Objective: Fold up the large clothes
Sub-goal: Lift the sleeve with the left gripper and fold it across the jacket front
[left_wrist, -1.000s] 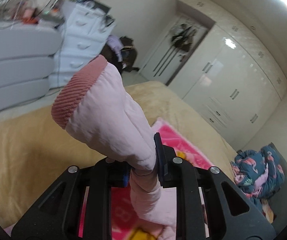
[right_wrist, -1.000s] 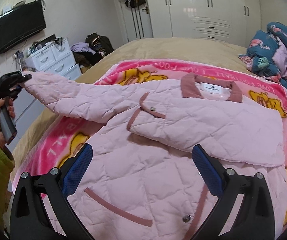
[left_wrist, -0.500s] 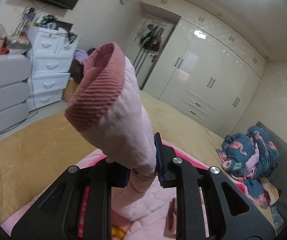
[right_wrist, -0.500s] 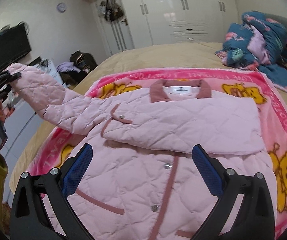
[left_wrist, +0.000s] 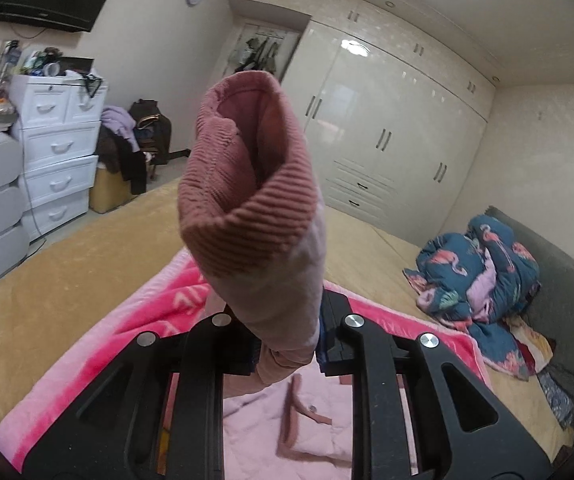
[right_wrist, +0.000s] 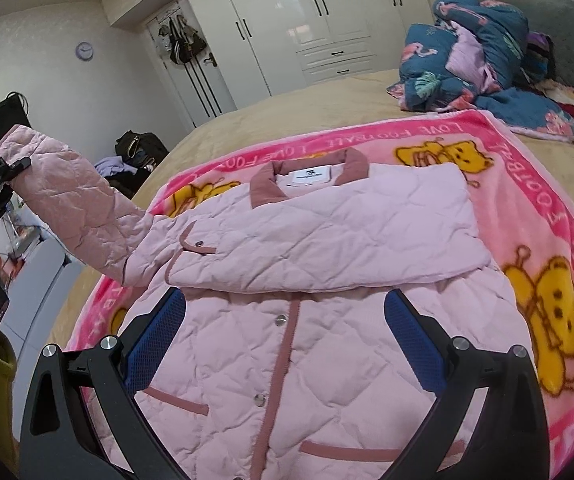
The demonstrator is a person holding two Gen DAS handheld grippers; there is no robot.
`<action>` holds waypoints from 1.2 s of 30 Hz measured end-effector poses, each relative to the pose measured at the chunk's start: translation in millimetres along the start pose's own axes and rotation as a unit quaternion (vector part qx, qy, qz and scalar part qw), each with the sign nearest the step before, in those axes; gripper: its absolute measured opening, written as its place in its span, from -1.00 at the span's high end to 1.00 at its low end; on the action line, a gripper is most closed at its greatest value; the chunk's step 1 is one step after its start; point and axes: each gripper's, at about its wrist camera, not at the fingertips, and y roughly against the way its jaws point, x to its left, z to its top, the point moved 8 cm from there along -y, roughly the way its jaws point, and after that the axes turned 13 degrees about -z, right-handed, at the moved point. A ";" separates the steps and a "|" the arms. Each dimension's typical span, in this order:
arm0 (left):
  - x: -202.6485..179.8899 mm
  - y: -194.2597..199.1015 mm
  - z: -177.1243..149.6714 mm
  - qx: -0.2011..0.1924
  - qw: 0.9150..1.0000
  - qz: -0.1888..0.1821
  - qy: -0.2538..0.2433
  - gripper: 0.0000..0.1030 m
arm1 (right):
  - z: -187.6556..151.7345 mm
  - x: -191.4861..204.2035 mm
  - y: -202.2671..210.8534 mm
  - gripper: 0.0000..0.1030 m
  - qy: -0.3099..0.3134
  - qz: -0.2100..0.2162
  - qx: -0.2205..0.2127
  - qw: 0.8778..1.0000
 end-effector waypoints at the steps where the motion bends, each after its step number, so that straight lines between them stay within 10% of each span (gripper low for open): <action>1: -5.9 -1.5 -2.5 0.003 1.000 -0.003 -0.004 0.76 | 0.1 -3.4 0.2 -0.92 -0.004 0.000 0.000 1.000; 21: -134.0 -70.3 -125.0 0.126 0.983 -0.099 -0.092 0.83 | -9.3 -82.6 -5.5 -0.92 -0.086 -0.021 0.018 0.996; 36: -156.8 -101.4 -275.6 0.280 0.936 -0.114 -0.178 0.73 | -18.6 -133.9 -12.7 -0.92 -0.139 -0.045 0.038 0.989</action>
